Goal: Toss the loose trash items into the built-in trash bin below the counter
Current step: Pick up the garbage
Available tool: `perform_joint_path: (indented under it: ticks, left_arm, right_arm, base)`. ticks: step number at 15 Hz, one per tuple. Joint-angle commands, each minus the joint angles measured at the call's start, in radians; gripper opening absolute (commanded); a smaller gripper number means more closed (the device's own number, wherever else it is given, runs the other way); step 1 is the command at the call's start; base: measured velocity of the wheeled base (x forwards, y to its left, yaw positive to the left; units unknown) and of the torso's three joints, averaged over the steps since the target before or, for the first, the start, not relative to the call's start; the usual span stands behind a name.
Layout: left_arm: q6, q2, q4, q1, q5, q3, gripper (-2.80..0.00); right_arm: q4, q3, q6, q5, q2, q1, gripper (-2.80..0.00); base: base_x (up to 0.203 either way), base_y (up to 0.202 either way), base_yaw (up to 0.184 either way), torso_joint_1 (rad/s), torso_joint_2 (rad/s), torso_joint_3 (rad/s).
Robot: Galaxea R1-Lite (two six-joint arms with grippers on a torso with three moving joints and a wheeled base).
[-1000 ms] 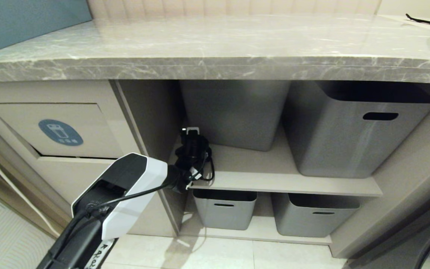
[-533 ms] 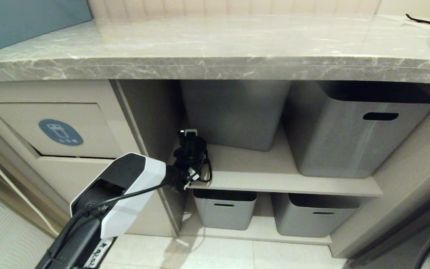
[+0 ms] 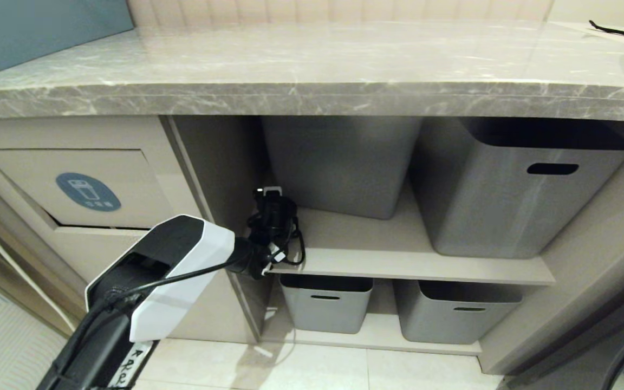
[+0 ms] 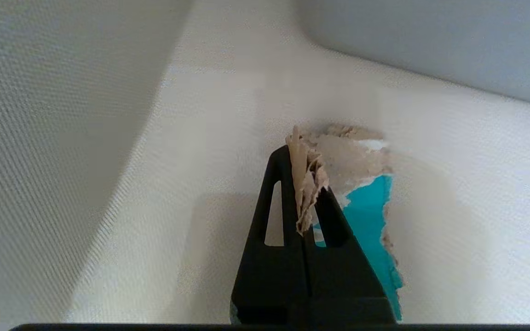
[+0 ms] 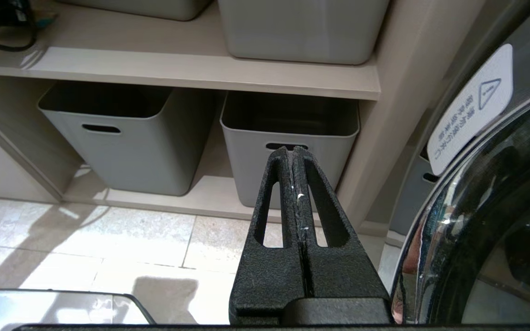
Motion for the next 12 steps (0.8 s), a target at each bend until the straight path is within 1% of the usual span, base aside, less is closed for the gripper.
perform_joint_path:
  ticks: [1,2,3,5,8,12]
  left_arm:
    - [-0.002,-0.08,-0.012,-0.01,-0.002,0.087,-2.8]
    - [-0.002,-0.104,-0.014,-0.018,-0.003,0.129,-2.8]
    - [-0.002,-0.136,-0.023,-0.028,-0.004,0.201,-2.8]
    - [0.002,-0.201,-0.092,-0.053,-0.012,0.347,-2.8]
    - [0.021,-0.344,-0.187,-0.093,-0.02,0.566,-2.8]
    - [0.031,-0.578,-0.209,-0.123,-0.027,0.852,-2.8]
  right_arm:
    - [0.0,0.0,0.0,0.0,-0.002,0.0,-2.8]
    - [0.0,0.0,0.0,0.0,-0.002,0.0,-2.8]
    - [0.0,0.0,0.0,0.0,-0.002,0.0,-2.8]
    - [0.0,0.0,0.0,0.0,-0.002,0.0,-2.8]
    - [0.0,0.0,0.0,0.0,-0.002,0.0,-2.8]
    - [0.0,0.0,0.0,0.0,-0.002,0.0,-2.8]
  base:
    - [0.0,0.0,0.0,0.0,0.0,0.0]
    - [0.0,0.0,0.0,0.0,0.0,0.0]
    - [0.0,0.0,0.0,0.0,0.0,0.0]
    - [0.0,0.0,0.0,0.0,0.0,0.0]
    - [0.0,0.0,0.0,0.0,0.0,0.0]
    - [0.0,0.0,0.0,0.0,0.0,0.0]
